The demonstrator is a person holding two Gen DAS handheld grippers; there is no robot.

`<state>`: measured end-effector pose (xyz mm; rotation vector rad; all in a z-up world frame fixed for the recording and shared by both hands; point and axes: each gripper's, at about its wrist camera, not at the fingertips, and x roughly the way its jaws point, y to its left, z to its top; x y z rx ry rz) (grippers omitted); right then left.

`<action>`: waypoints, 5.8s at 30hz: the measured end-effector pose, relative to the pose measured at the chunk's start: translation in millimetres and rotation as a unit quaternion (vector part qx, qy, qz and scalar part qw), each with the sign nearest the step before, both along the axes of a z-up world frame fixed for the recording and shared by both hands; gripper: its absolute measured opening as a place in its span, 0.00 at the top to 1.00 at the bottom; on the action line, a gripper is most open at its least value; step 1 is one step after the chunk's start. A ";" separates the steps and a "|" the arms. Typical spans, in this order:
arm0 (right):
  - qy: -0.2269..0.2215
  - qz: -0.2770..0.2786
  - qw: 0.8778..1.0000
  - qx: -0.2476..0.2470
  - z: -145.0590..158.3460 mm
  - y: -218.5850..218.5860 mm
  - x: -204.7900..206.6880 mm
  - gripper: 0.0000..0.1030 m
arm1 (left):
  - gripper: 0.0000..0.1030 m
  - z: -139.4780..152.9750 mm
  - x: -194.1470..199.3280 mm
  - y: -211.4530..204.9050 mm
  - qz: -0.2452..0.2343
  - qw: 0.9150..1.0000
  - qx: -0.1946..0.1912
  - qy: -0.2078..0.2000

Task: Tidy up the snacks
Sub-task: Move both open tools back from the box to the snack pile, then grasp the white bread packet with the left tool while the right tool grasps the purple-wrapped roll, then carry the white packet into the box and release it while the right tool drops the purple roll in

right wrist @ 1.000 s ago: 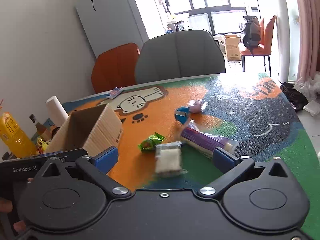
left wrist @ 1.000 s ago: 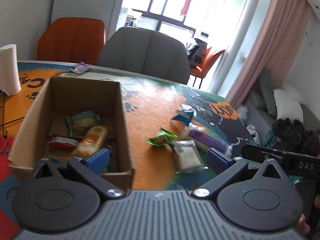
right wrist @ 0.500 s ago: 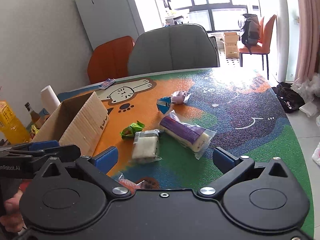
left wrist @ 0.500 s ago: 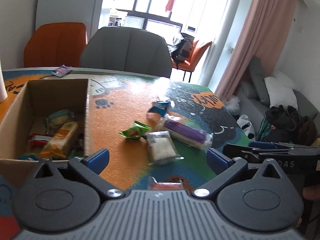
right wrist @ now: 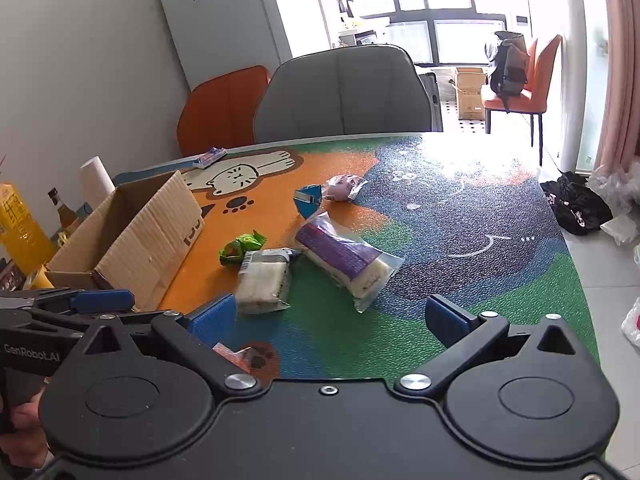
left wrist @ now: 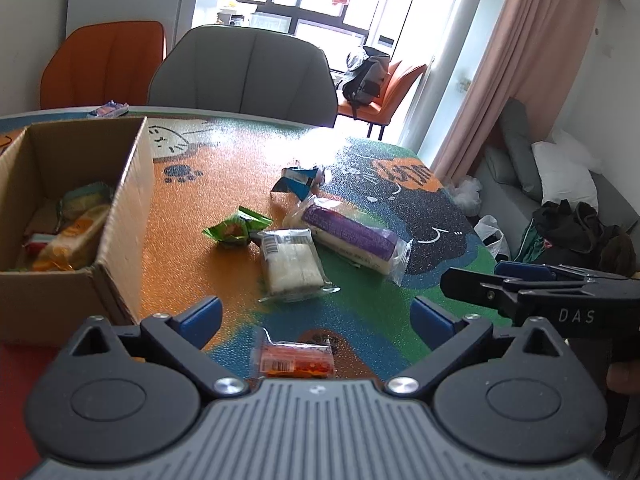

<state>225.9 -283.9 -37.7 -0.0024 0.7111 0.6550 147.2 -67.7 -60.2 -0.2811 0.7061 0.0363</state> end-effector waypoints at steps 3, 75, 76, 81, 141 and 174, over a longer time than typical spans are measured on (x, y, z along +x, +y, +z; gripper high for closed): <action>-0.002 0.007 1.000 -0.001 -2.8 -1.4 5.4 0.06 | 0.06 -6.3 5.0 -1.6 0.010 1.000 -0.003 0.002; 0.051 0.019 0.997 -0.052 -37.0 11.2 23.4 0.58 | 0.55 -34.0 41.3 3.1 -0.008 1.000 0.000 0.010; 0.053 0.018 0.997 -0.052 -36.9 11.3 23.0 0.55 | 0.55 -34.7 41.3 3.0 -0.008 1.000 -0.001 0.011; 0.041 0.017 0.997 -0.057 -37.2 18.5 24.1 0.41 | 0.55 -36.1 42.8 4.8 -0.008 1.000 -0.001 0.013; -0.045 0.096 0.994 -0.002 49.6 152.5 -19.5 0.72 | 0.55 43.3 -23.8 128.0 0.081 0.994 0.002 -0.072; -0.041 0.117 0.992 0.009 57.1 228.1 -30.6 0.61 | 0.25 39.6 -57.5 198.2 0.148 0.987 -0.015 -0.069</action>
